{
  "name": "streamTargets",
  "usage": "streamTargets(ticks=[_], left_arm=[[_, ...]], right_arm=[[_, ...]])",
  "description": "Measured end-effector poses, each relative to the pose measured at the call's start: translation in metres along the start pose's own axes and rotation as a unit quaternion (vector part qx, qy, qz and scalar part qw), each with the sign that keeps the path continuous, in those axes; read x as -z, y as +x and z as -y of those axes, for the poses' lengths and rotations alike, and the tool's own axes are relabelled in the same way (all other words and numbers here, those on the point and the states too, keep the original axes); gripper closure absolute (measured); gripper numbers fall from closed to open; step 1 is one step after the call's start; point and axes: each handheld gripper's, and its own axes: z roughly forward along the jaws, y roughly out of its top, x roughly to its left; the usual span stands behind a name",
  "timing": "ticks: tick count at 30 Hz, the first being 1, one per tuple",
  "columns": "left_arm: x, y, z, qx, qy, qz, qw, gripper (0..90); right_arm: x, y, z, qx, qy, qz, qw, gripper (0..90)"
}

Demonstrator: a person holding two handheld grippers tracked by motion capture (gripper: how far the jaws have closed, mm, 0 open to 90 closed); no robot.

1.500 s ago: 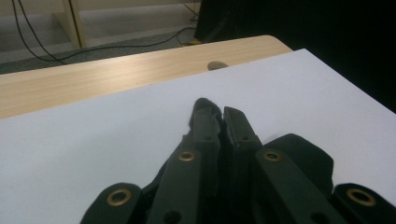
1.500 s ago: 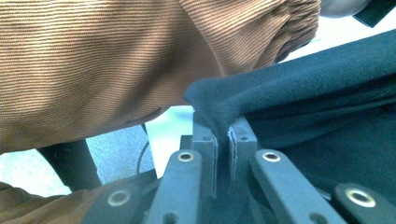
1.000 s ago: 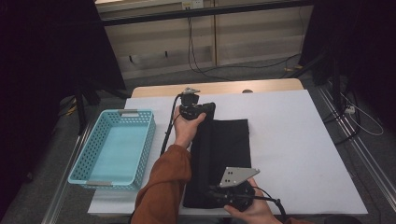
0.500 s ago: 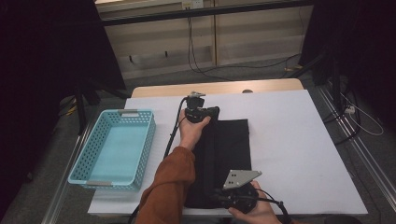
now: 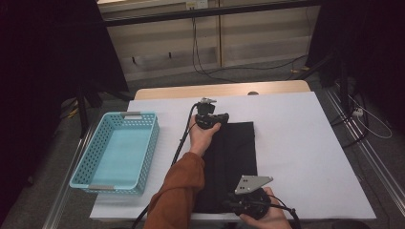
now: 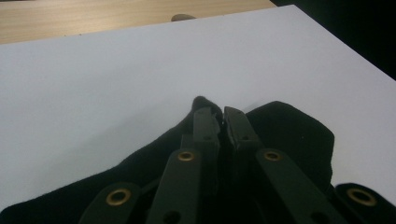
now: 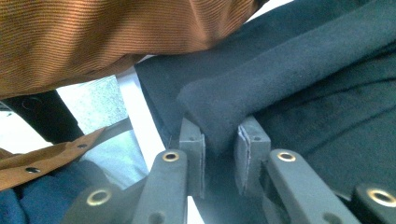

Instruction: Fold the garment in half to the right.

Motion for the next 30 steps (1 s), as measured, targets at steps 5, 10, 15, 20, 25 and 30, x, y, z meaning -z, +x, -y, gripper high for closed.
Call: streamTargets(ticks=[5, 10, 15, 20, 25, 30], left_arm=[[-0.003, -0.004, 0.000, -0.003, 0.002, 0.001, 1.0000, 84.7], [-0.006, -0.008, 0.001, -0.015, 0.008, -0.004, 0.9999, 84.6], [-0.008, -0.008, 0.001, -0.012, 0.011, -0.010, 0.9998, 83.9], [-0.007, -0.005, -0.002, -0.006, 0.011, -0.012, 0.9998, 83.3], [-0.005, -0.003, -0.004, 0.001, 0.006, -0.013, 0.9999, 83.5], [-0.006, -0.008, -0.006, 0.000, 0.000, -0.003, 1.0000, 84.0]], right_arm=[[0.006, -0.004, 0.003, 0.000, -0.001, 0.029, 0.9996, 67.5], [0.014, -0.007, 0.005, -0.003, -0.010, 0.038, 0.9992, 67.1], [0.020, -0.008, 0.005, -0.007, -0.019, 0.042, 0.9989, 64.4], [0.025, -0.010, 0.005, -0.013, -0.029, 0.047, 0.9984, 68.4], [0.028, -0.009, 0.004, -0.012, -0.034, 0.044, 0.9984, 85.4], [0.033, -0.005, 0.005, -0.006, -0.037, 0.029, 0.9989, 88.9]])
